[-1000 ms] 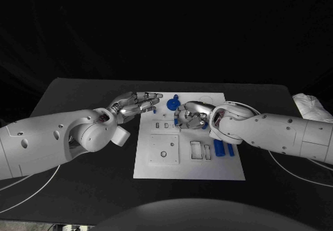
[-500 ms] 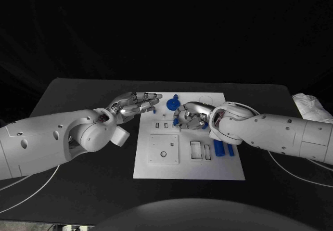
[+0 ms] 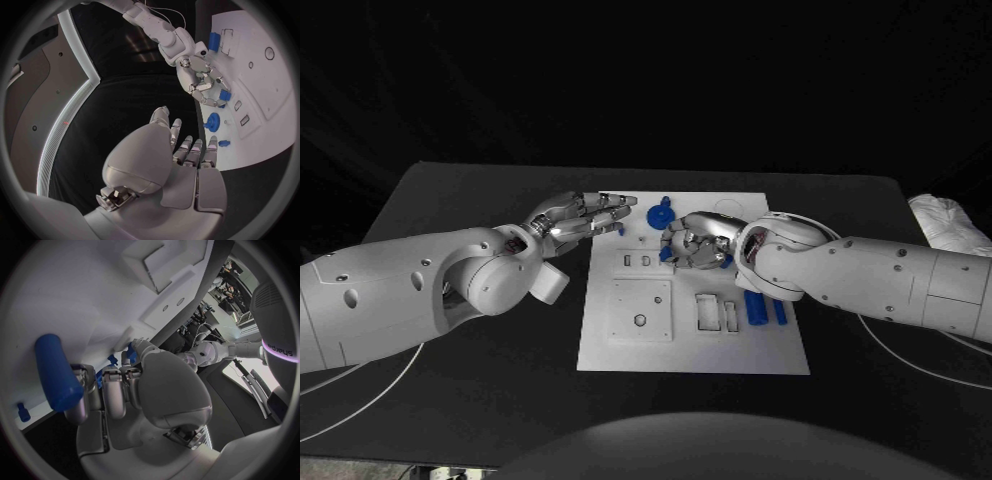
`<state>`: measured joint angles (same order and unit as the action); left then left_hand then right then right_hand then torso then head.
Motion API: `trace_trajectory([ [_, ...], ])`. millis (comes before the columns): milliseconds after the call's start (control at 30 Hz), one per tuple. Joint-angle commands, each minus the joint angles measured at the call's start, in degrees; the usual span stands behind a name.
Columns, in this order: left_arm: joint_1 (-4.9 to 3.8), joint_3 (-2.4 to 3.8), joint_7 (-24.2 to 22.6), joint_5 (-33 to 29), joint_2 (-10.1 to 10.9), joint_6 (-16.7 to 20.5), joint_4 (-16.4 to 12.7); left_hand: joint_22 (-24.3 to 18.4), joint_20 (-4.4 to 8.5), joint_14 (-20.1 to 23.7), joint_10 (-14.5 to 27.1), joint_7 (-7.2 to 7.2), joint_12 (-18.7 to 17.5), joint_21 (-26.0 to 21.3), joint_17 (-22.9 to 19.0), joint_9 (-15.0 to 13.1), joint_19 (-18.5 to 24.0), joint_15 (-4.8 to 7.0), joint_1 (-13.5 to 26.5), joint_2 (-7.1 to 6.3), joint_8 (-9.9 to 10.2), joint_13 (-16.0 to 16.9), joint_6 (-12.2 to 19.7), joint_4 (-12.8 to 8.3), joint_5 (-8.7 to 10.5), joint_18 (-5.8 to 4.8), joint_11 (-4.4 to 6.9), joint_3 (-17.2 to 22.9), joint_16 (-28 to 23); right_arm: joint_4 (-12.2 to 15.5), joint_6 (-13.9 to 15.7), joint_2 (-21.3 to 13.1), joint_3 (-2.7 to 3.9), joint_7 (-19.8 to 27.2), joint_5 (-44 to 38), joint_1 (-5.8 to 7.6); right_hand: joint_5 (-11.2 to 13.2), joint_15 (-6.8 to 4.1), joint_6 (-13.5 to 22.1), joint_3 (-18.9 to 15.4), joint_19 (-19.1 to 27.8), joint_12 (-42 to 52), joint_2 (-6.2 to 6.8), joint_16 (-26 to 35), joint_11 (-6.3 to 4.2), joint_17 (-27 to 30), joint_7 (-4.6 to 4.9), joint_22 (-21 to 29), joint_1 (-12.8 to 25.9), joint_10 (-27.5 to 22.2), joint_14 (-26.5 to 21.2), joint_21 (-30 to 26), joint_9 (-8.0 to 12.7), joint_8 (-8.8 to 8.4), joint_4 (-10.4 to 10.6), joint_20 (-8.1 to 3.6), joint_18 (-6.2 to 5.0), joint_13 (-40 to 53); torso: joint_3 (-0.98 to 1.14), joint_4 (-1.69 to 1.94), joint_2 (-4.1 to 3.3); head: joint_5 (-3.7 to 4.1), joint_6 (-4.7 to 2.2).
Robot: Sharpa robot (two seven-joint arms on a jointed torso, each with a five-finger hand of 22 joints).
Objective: Assemble the parts on the task board
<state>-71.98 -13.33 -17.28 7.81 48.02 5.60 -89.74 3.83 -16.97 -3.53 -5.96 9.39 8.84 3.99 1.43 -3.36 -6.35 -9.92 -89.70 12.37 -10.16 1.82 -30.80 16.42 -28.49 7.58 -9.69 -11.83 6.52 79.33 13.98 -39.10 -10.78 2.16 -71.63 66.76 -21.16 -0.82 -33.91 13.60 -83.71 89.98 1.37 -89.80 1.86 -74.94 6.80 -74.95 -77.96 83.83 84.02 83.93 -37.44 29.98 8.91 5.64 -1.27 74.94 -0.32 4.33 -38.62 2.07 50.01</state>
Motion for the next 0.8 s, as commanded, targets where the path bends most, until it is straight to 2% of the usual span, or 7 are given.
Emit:
trace_trajectory([
  [33,0.0,0.04,-0.1,0.3,-0.1,-1.0,0.0,0.1,0.04,0.1,-0.2,1.54,0.2,0.3,0.1,-0.1,-0.2,-0.33,-0.2,0.09,-0.2,0.1,-0.3,0.0,-0.31,-1.03,-0.3,0.3,0.4,0.0,0.3,0.1,0.0,0.6,-1.3,-0.05,0.2,0.27,-0.5,0.0,0.1,0.0,-0.25,-0.2,0.33,-15.1,0.01,-12.3,0.1,6.2,6.0,-0.3,-0.2,0.54,-0.5,0.23,-0.76,15.1,-0.01,0.01,0.01,0.0,-0.01],
  [267,0.01,0.04,-0.1,0.3,-0.1,-1.0,0.0,0.1,0.04,0.1,-0.2,1.56,0.2,0.4,0.1,-0.1,-0.3,-0.35,-0.2,0.12,-0.2,0.1,-0.4,0.0,-0.31,-1.07,-0.32,0.4,0.4,0.2,2.7,0.0,0.0,1.3,-2.5,-0.05,-0.1,0.13,-1.8,0.2,0.0,0.0,-0.6,-0.2,0.07,-15.1,-0.36,-12.4,0.0,6.2,6.0,-0.2,-1.2,2.0,-1.3,0.17,-0.73,15.1,0.01,0.02,0.02,-0.17,-0.01],
  [467,0.02,0.03,0.0,0.3,0.0,-1.0,0.0,0.1,0.04,0.1,-0.2,1.56,0.2,0.4,0.1,-0.1,-0.3,-0.35,-0.2,0.12,-0.2,0.1,-0.4,0.0,-0.31,-1.07,-0.32,0.4,0.4,1.1,4.6,-0.3,0.01,0.9,-5.9,0.21,-0.6,0.0,-2.3,0.0,-0.2,0.0,-0.42,-0.2,-0.03,-15.1,-0.44,-12.5,0.2,6.2,6.0,0.0,-1.7,2.5,-1.5,0.09,-0.68,15.1,-0.05,-0.03,0.07,-0.53,-0.01],
  [633,0.02,0.03,0.0,0.3,0.1,-1.0,0.0,0.1,0.04,0.1,-0.2,1.56,0.2,0.4,0.1,-0.1,-0.3,-0.35,-0.2,0.12,-0.2,0.1,-0.4,0.0,-0.31,-1.07,-0.32,0.4,0.4,2.8,4.0,-1.0,0.01,-0.7,-9.0,1.29,-0.7,-0.06,-2.4,-0.1,-0.3,0.0,-0.25,-0.2,-0.06,-15.1,-0.46,-12.5,0.5,6.2,6.0,0.1,-1.8,2.59,-1.5,0.05,-0.66,15.1,-0.05,0.0,0.04,-0.72,-0.01],
  [800,0.02,0.03,0.1,0.3,0.0,-1.0,0.0,0.1,0.04,0.1,-0.2,1.56,0.2,0.4,0.1,-0.1,-0.3,-0.35,-0.2,0.12,-0.2,0.1,-0.4,0.0,-0.31,-1.07,-0.32,0.4,0.4,4.4,1.1,-1.3,0.01,-3.9,-12.2,2.72,-0.9,-0.11,-2.4,-0.2,-0.3,0.0,-0.1,-0.2,-0.11,-15.1,-0.5,-12.5,0.6,6.2,6.0,0.0,-1.8,2.55,-1.6,0.0,-0.67,15.1,-0.08,0.07,0.04,-0.71,-0.01],
])
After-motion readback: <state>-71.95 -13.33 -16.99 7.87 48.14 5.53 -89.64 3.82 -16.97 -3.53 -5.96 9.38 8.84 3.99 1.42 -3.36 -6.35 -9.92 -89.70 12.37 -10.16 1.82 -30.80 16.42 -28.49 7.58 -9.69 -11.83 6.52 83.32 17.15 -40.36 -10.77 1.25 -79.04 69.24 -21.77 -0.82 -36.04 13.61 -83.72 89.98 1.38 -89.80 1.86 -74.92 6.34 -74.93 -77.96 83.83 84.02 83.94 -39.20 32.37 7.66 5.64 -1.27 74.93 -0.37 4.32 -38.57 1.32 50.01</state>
